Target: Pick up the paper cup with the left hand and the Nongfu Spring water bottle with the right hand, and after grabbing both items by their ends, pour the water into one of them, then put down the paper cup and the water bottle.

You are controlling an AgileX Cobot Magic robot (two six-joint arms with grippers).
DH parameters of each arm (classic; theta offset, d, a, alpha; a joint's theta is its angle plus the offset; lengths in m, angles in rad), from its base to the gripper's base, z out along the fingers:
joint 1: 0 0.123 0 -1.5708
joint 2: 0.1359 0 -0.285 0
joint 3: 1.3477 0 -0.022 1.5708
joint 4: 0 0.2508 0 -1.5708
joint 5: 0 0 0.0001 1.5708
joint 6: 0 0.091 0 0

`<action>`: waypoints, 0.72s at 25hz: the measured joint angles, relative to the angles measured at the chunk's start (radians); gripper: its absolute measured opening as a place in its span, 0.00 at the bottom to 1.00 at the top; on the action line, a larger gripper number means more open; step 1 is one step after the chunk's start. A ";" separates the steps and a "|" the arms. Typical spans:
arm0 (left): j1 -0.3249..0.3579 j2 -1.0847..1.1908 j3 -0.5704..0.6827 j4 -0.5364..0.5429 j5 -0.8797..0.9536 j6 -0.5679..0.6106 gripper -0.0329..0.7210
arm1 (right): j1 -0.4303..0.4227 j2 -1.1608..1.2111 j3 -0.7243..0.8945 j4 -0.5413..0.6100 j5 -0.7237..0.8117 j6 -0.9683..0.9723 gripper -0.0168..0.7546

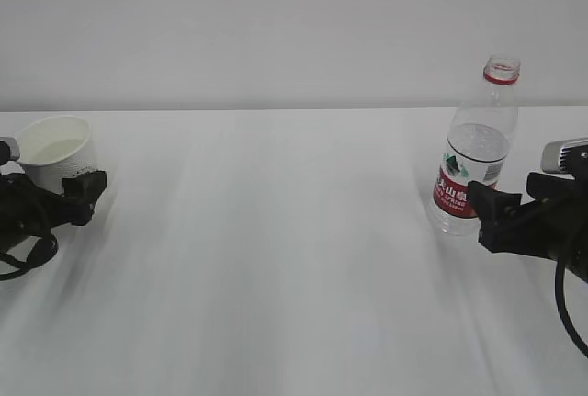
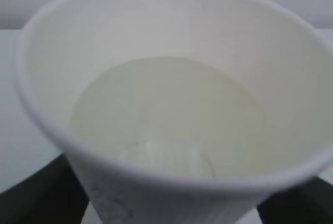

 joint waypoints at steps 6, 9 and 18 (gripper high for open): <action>0.000 -0.074 0.065 0.002 0.000 0.000 0.96 | 0.000 0.000 0.000 0.000 0.000 0.000 0.78; 0.000 -0.094 0.082 0.002 0.000 0.000 0.96 | 0.000 0.000 0.000 0.000 0.000 0.000 0.78; 0.000 -0.100 0.181 -0.020 -0.003 0.000 0.96 | 0.000 0.000 0.000 0.000 0.000 0.000 0.78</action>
